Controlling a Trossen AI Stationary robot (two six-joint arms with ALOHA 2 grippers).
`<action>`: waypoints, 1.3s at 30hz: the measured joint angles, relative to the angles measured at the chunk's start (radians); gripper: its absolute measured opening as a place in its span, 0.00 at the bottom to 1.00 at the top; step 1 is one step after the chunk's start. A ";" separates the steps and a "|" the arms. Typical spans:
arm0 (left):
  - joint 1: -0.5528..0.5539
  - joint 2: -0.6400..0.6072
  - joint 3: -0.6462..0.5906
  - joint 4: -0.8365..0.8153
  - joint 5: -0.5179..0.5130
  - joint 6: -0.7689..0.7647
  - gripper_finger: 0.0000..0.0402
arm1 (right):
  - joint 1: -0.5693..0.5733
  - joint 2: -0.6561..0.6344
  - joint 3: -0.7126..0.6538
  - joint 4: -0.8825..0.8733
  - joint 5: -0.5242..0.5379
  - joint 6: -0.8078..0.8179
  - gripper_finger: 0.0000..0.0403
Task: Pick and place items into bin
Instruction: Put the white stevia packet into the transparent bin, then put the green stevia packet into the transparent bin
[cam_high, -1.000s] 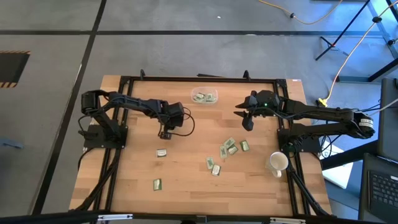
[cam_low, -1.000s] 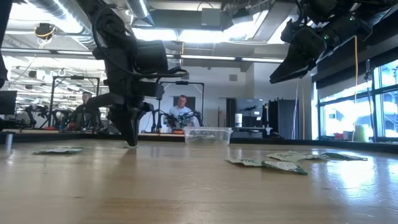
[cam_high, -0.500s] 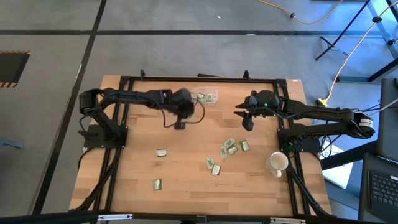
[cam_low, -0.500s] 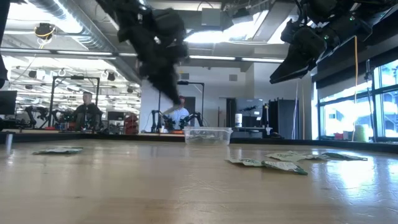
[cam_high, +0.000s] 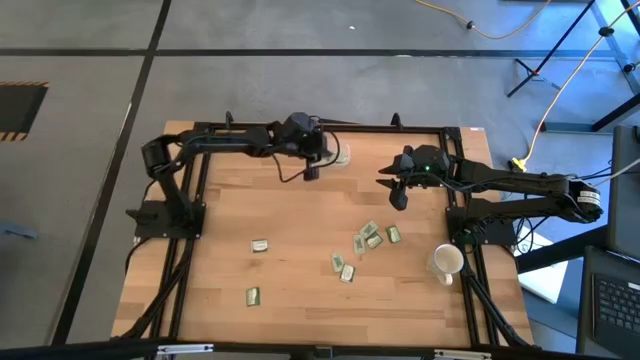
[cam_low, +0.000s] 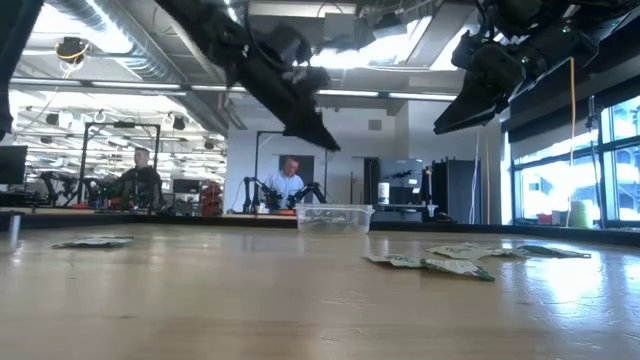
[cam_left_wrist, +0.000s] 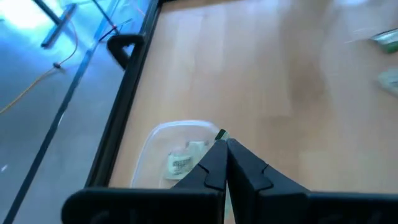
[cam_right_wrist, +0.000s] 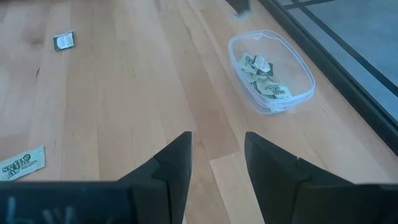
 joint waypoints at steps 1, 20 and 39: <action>0.010 0.021 0.000 0.014 -0.001 0.000 0.00 | 0.000 0.000 0.000 0.000 0.000 0.000 0.38; 0.089 0.152 0.001 0.043 0.004 -0.102 0.13 | 0.000 0.000 0.000 -0.006 0.000 0.003 0.38; -0.138 -0.190 0.001 -0.287 -0.018 0.089 0.21 | 0.000 0.000 0.000 -0.016 -0.001 0.028 0.38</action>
